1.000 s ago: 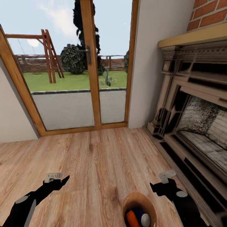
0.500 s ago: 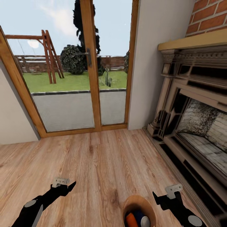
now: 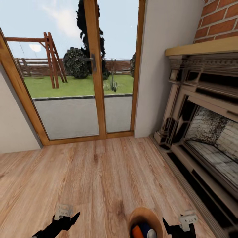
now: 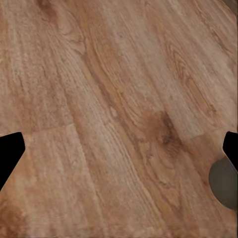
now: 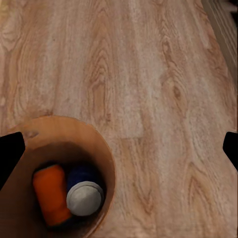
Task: Put the three can of soda from the living room inside the tash can in the kitchen.
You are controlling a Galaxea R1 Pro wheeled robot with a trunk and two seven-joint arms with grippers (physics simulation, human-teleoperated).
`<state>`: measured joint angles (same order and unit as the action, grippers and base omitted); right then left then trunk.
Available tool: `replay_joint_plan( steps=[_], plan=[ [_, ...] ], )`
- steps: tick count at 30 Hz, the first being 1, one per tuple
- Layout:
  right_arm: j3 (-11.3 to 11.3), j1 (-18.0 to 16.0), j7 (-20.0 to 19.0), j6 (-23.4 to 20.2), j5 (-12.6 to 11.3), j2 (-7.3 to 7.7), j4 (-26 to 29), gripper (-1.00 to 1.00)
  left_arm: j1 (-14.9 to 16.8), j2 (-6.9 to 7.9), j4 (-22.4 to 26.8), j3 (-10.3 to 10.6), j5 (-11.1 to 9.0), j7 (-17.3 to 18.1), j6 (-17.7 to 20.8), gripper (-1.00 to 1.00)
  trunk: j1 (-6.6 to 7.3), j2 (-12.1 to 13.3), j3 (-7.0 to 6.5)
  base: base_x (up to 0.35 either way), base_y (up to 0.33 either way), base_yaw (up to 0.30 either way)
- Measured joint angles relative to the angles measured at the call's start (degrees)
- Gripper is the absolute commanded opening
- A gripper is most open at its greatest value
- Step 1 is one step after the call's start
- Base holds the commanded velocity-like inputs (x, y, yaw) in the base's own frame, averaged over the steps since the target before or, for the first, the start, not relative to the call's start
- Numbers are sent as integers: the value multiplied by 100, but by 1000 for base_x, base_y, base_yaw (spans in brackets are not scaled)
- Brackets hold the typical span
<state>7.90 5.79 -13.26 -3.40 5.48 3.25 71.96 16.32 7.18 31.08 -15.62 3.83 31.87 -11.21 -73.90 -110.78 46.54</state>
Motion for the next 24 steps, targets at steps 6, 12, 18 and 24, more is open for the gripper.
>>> replay_joint_plan(
  steps=[6,12,18,24],
  plan=[
    [37,30,70,1578,-67,3,-1036,100,3,-1,-758,1,-9,-486,-728,100,132,240,-109,0,0,0],
    [51,50,99,2046,-69,21,-1535,100,-72,-10,-888,6,109,-655,-870,100,264,481,-217,0,0,0],
    [157,55,112,2881,-50,37,-2286,100,-417,-24,-1158,-1,503,-1040,-1360,100,396,722,-324,0,0,0],
    [262,55,113,3047,-31,49,-2484,100,-457,-24,-1598,0,517,-1262,-1568,100,527,962,-432,0,0,0]
  ],
)
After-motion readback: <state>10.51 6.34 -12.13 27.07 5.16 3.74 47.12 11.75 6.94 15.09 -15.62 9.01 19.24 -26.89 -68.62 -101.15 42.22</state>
